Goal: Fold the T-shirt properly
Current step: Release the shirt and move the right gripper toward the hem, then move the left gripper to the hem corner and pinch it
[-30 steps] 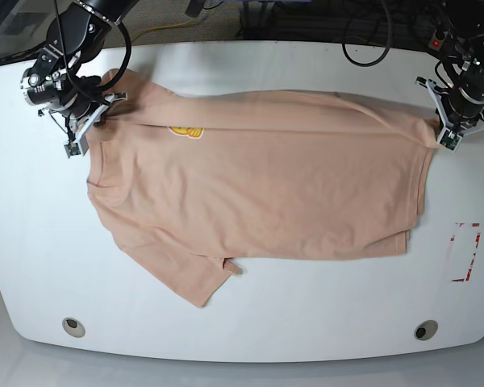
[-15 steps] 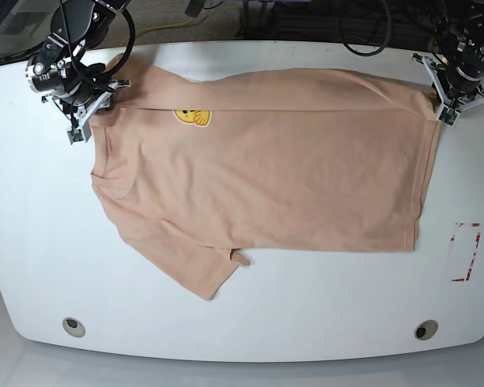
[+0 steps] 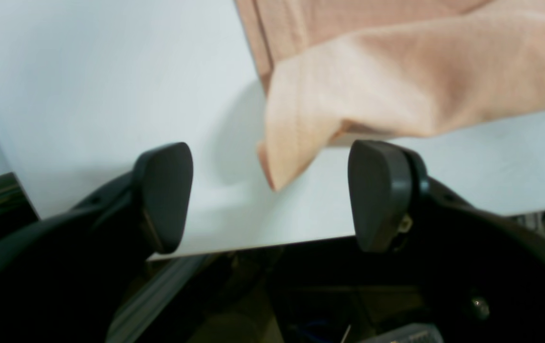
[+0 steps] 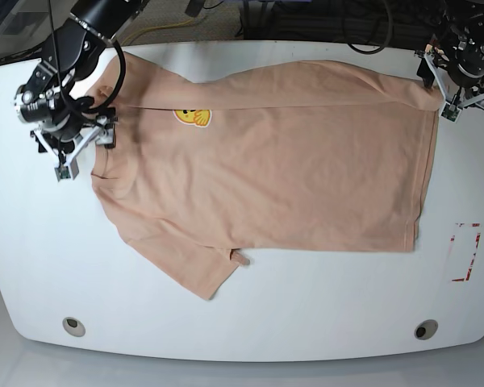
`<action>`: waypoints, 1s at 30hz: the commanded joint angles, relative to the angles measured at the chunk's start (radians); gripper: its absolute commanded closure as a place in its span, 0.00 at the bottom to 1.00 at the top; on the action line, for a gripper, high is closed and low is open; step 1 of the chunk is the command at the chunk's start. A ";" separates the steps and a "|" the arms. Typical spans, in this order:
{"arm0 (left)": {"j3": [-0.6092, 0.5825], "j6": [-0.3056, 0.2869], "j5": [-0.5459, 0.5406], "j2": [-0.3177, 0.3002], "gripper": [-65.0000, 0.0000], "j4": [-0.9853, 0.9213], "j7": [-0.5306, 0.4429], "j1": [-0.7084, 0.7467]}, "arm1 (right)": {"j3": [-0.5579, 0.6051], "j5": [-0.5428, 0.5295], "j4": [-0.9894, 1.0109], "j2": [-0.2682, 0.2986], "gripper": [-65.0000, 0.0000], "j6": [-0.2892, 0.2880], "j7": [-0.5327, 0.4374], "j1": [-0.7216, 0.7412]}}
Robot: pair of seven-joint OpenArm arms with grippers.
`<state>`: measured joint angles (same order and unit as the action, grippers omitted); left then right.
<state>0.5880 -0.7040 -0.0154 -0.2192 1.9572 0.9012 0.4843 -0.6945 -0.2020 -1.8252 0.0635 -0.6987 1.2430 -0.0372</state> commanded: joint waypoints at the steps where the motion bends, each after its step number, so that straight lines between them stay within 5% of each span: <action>1: 0.022 0.006 -0.002 -0.010 0.26 0.035 -0.006 -0.003 | -0.003 -0.006 0.106 0.046 0.17 0.001 -0.015 0.127; 7: 0.072 0.006 -0.021 0.007 0.26 0.037 -0.006 -0.080 | 0.005 -0.004 0.416 0.108 0.17 0.001 -0.110 0.331; 18: 0.161 0.006 -0.304 0.019 0.26 0.034 -0.003 -0.197 | 0.086 -0.003 0.938 0.223 0.17 0.001 -0.421 0.517; 26: 0.149 0.006 -0.235 0.027 0.26 0.001 -0.003 -0.332 | 0.103 -0.003 0.991 0.207 0.18 0.001 -0.449 0.518; 30: 0.100 0.006 -0.183 0.025 0.26 -0.066 -0.003 -0.401 | 0.121 -0.003 0.988 0.189 0.41 0.001 -0.467 0.503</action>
<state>0.6983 -0.6998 -0.2092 -0.1802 1.9076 0.9184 0.1181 -0.5819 -0.2066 -0.8265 0.2607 -0.6930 0.7807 0.4580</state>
